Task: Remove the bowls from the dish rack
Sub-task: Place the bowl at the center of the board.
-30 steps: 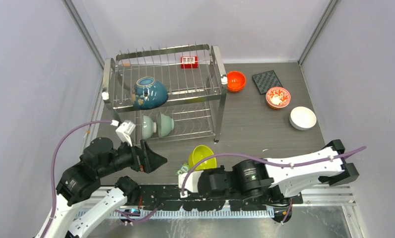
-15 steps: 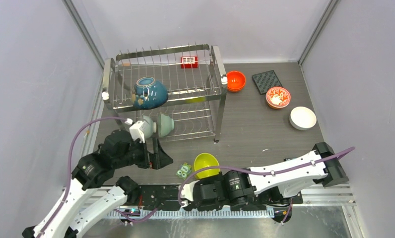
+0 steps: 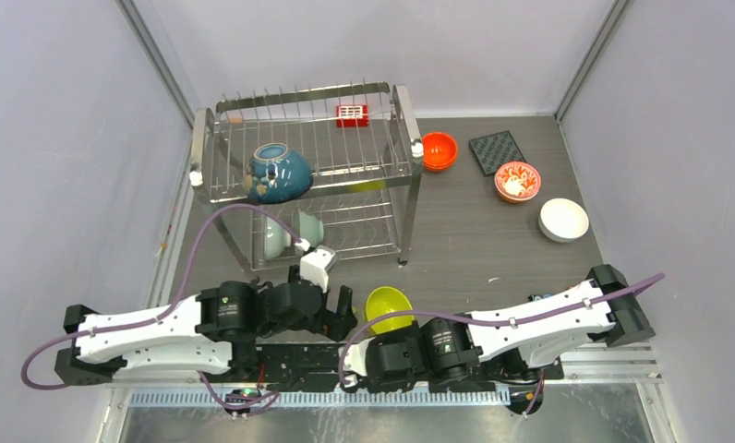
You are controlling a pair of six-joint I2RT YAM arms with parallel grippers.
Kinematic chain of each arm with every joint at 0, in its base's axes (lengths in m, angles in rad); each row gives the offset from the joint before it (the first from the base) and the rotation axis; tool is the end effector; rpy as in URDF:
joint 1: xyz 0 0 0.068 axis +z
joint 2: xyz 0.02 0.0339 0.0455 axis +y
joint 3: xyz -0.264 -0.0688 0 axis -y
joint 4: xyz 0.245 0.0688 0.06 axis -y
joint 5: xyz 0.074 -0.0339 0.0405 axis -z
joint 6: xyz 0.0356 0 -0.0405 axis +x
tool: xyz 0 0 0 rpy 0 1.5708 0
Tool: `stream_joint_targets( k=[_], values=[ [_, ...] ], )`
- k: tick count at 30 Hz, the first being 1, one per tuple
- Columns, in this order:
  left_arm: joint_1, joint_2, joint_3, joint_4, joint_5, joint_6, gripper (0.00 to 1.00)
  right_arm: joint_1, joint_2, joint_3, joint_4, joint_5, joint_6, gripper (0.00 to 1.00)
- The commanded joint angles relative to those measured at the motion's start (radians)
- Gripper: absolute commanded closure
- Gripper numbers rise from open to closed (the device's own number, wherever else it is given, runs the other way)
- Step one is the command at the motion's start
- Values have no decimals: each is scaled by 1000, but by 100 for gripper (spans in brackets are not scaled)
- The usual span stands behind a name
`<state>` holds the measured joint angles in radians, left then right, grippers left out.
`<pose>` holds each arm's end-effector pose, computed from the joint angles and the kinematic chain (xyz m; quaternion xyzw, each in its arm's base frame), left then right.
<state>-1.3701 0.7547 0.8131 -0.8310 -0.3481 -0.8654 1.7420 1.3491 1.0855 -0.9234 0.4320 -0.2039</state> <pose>0.0409 -0.1404 0.2935 0.1614 0.8956 -0.2743 0.3110 -0.0286 0.2528 0.2665 -0.7695 0.5735 -0.0216 0.2802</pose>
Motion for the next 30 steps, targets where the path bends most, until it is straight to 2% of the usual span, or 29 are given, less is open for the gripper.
stream_joint_targets(
  k=[1, 10, 14, 23, 27, 30],
  values=[
    [-21, 26, 28, 132, -163, -59, 0, 13, -64, -2, -4, -10, -1, 99],
    [-21, 82, 15, 251, -170, -92, 0, 58, -43, -2, -26, -4, -40, 99],
    [-21, 111, 20, 241, -163, -113, 2, 68, -38, 3, -22, 38, -65, 99],
    [-21, 217, 70, 218, -99, -110, 15, 86, -12, 20, -44, 100, -116, 99],
    [-22, 262, 95, 188, -81, -99, 24, 88, -4, 26, -53, 115, -134, 99],
    [-23, 283, 108, 171, -80, -95, 34, 88, 2, 32, -59, 125, -142, 99]
  ],
)
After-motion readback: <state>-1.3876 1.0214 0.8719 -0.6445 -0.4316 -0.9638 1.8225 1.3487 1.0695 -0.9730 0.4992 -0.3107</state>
